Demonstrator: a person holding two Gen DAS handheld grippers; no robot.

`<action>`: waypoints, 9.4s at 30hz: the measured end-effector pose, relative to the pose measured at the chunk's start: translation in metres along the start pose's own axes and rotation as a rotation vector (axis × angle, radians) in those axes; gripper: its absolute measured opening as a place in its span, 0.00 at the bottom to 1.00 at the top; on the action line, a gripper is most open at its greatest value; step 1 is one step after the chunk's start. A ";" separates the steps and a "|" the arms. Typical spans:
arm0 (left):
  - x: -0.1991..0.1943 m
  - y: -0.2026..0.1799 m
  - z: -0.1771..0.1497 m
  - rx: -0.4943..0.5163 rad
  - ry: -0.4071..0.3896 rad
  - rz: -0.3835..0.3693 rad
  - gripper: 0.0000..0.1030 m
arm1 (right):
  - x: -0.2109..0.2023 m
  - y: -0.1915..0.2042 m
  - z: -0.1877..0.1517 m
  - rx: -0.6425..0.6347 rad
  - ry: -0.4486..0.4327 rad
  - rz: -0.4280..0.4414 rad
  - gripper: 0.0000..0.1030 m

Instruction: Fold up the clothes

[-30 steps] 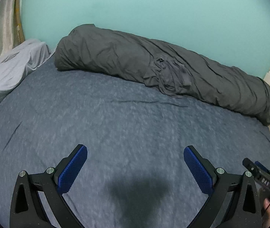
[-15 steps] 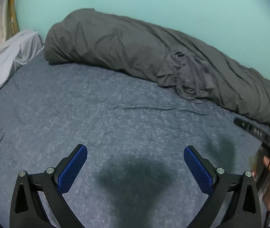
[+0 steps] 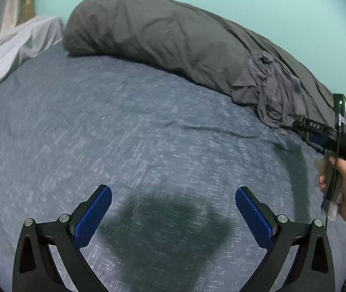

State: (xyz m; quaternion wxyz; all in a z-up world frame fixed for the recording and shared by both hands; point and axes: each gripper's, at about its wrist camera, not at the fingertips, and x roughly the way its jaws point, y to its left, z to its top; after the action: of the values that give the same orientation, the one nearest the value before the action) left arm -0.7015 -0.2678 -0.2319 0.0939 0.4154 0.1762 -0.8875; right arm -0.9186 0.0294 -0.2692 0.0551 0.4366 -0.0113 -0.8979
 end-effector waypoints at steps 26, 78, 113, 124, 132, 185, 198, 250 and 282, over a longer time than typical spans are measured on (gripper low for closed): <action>0.002 0.047 -0.056 -0.069 -0.019 -0.048 1.00 | 0.053 0.017 0.016 -0.071 -0.033 0.021 0.02; -0.212 0.017 -0.372 -0.009 0.083 -0.118 1.00 | -0.375 -0.130 -0.478 0.142 -0.093 0.497 0.01; -0.347 0.036 -0.464 0.046 -0.004 -0.177 1.00 | -0.540 -0.181 -0.679 0.040 0.122 0.311 0.01; -0.290 0.034 -0.482 0.106 0.070 -0.191 1.00 | -0.546 -0.208 -0.656 0.148 0.112 0.272 0.05; -0.285 0.026 -0.480 0.147 0.033 -0.202 1.00 | -0.474 -0.210 -0.627 0.252 0.164 0.258 0.24; -0.257 0.065 -0.472 0.103 -0.013 -0.189 1.00 | -0.457 0.005 -0.431 -0.342 -0.053 0.437 0.04; -0.256 0.084 -0.469 0.081 -0.002 -0.175 1.00 | -0.420 -0.006 -0.461 -0.252 0.042 0.399 0.40; -0.232 0.057 -0.471 0.119 0.044 -0.171 1.00 | -0.427 -0.240 -0.543 0.139 0.033 0.028 0.04; -0.229 0.085 -0.456 0.079 0.036 -0.177 1.00 | -0.309 -0.004 -0.511 0.012 0.252 0.160 0.12</action>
State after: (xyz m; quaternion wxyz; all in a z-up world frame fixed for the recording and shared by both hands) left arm -0.2081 -0.1628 -0.3461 -0.0044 0.4177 0.1786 -0.8908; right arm -0.3283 0.0816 -0.3434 0.1250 0.5441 -0.0445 -0.8285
